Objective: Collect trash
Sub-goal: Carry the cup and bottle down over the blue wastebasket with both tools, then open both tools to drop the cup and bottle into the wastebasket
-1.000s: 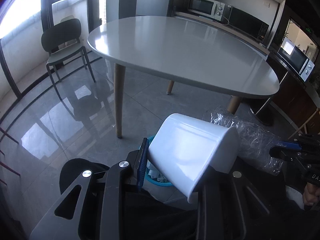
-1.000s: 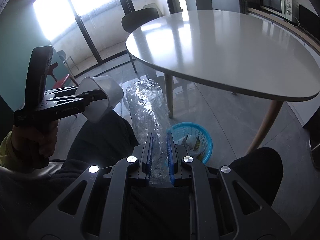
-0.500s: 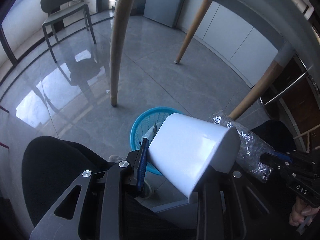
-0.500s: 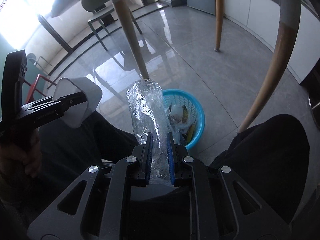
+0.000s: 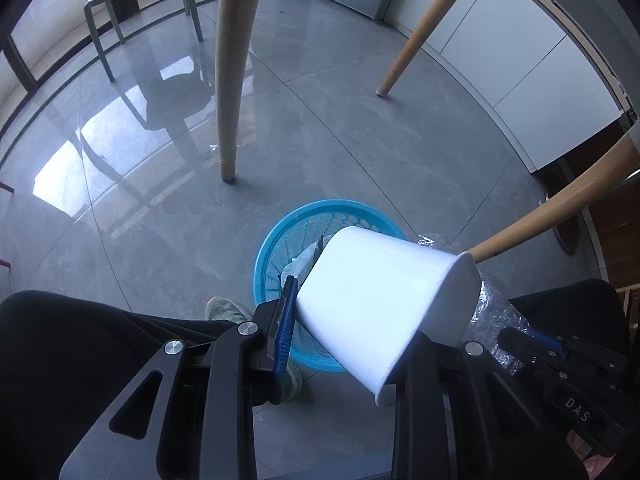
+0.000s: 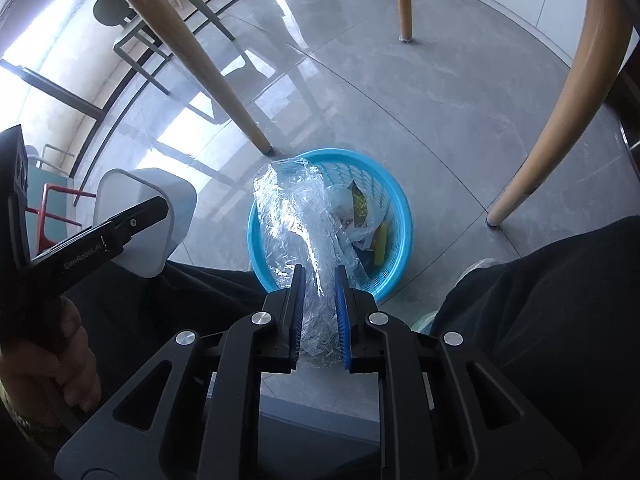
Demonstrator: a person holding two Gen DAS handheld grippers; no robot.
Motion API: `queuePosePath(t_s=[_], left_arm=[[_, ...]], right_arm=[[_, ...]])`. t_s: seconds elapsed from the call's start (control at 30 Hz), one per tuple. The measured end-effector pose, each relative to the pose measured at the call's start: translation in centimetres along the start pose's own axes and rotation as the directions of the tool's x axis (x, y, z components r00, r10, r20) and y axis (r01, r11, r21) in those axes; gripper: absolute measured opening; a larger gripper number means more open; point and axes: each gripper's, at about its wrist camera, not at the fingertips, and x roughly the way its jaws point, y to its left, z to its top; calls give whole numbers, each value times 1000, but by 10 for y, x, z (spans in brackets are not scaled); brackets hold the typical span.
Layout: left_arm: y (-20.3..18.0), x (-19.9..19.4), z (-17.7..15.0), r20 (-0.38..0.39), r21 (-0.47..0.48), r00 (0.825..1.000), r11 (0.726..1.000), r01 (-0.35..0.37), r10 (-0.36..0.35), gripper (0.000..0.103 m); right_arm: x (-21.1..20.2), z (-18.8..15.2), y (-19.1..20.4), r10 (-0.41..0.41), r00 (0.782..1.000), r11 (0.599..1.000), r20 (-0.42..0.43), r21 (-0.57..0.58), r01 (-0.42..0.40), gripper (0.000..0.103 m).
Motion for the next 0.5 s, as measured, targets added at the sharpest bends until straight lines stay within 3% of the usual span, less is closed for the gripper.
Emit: queuePosePath(t_s=[0.1,0.13,0.17,0.5], left_arm=[[-3,4,8,4,-3,1000,1000,2,-2,34],[-5,6,10,6,7,1000,1000,-1,1,48],[-7,6,11,11,20,1000,1000,-5,4,52],[-6,4,10,24,39,999,999,-30,29,52]], right_arm=[[14,10,-5,-26,1000,999,6,33,26,28],[18,13,-5,-27,1000,999,3,31,27,34],[22,14,-5,-32,999,999,-2,30,32,39],[22,13,-2,-10,1000,1000,-28,2,10,50]])
